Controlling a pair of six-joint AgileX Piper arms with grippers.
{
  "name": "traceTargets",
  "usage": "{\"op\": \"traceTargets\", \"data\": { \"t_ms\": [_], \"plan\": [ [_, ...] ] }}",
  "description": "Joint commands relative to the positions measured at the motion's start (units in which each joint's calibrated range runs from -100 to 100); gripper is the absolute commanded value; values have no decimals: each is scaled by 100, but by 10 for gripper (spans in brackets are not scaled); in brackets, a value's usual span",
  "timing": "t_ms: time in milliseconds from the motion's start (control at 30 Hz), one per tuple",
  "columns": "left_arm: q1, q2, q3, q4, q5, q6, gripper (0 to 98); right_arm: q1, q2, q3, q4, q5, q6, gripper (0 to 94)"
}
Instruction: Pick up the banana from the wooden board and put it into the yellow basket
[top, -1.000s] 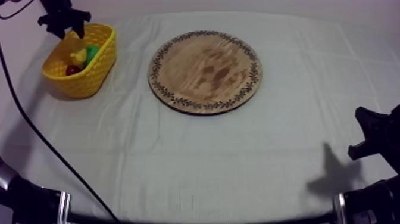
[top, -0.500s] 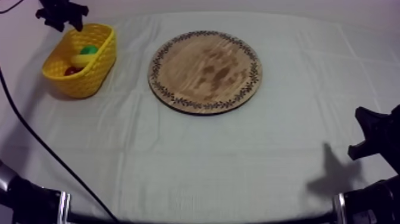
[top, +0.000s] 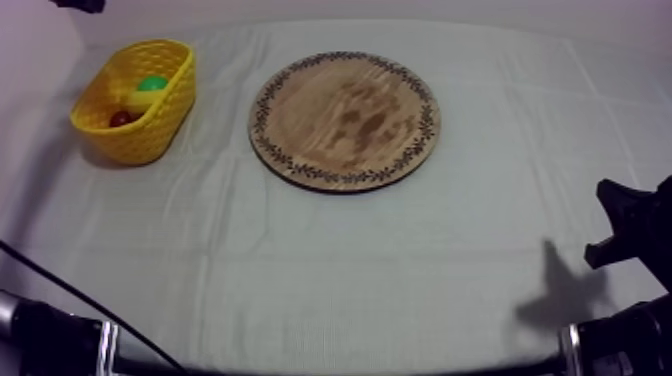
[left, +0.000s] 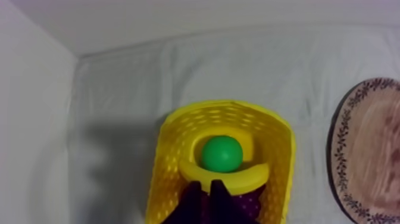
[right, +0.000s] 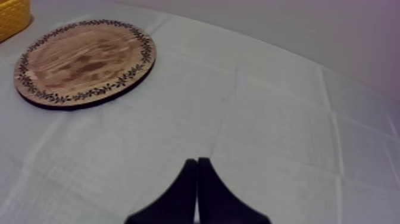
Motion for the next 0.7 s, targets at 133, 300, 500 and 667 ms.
{"op": "traceTargets", "data": {
  "t_ms": [133,300,500,667],
  "plan": [
    [-56,-1636,858,5,-363,131,2,0,0,-3,0,-1,-2,3],
    [-76,-2958,1927,-19,-795,241,0,0,0,-3,0,-1,-2,3],
    [-72,-4672,3564,-51,-1153,363,0,0,0,-3,0,-1,-2,3],
    [6,-6063,5028,-37,-1453,507,0,0,0,-3,0,-1,-2,3]
  ]
}}
